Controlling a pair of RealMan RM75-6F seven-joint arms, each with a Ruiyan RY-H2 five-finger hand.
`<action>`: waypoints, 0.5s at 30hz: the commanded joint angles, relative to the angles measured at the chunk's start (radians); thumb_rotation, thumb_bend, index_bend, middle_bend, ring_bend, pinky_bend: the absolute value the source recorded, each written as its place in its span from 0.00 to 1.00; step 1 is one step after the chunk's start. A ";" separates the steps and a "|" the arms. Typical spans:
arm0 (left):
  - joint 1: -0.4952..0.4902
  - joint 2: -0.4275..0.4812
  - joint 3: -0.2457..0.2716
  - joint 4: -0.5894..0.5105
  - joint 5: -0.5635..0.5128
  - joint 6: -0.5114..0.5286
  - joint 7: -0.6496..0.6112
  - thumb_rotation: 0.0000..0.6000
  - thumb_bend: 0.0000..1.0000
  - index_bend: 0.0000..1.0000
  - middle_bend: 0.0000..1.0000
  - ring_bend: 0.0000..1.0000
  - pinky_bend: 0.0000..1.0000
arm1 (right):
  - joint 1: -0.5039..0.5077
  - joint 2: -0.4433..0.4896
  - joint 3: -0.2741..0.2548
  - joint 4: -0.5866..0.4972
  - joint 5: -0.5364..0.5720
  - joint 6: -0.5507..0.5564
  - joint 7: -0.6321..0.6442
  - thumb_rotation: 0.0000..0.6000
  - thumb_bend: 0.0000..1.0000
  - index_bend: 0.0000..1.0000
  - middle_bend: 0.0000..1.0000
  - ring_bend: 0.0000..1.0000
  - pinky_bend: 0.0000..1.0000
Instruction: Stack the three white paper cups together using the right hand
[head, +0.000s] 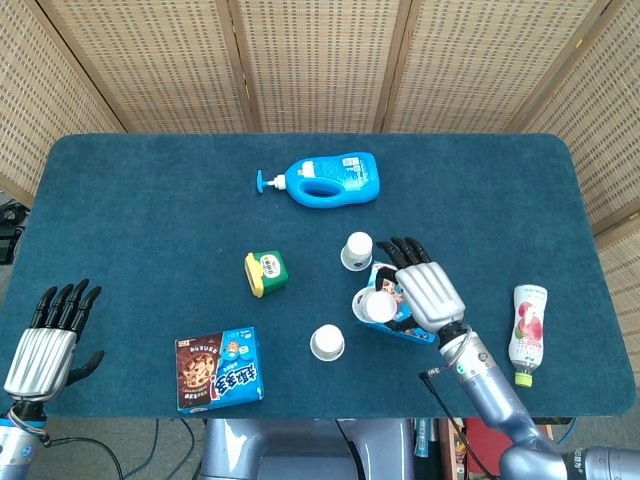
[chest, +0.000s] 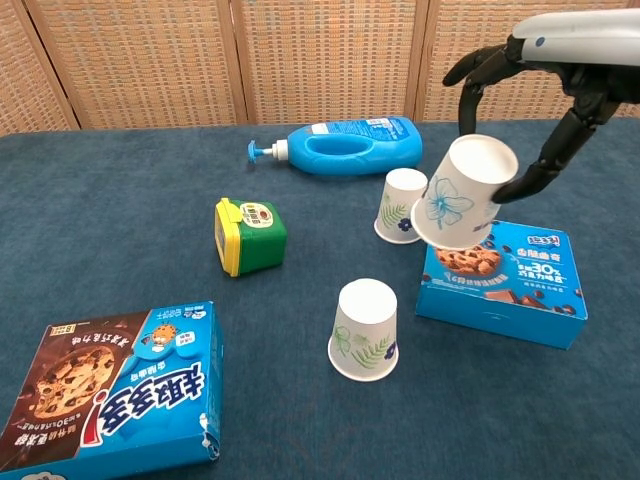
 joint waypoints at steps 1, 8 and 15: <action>0.000 0.000 0.000 0.000 0.002 0.001 0.001 1.00 0.26 0.00 0.00 0.00 0.00 | 0.015 -0.023 -0.005 -0.015 0.015 0.009 -0.015 1.00 0.10 0.55 0.18 0.00 0.09; 0.000 -0.001 -0.002 0.003 0.001 0.004 -0.005 1.00 0.26 0.00 0.00 0.00 0.00 | 0.045 -0.082 -0.010 -0.029 0.044 0.026 -0.034 1.00 0.10 0.55 0.18 0.00 0.09; 0.000 0.000 -0.002 0.004 0.002 0.006 -0.009 1.00 0.26 0.00 0.00 0.00 0.00 | 0.061 -0.122 -0.011 -0.037 0.063 0.044 -0.033 1.00 0.10 0.55 0.18 0.00 0.09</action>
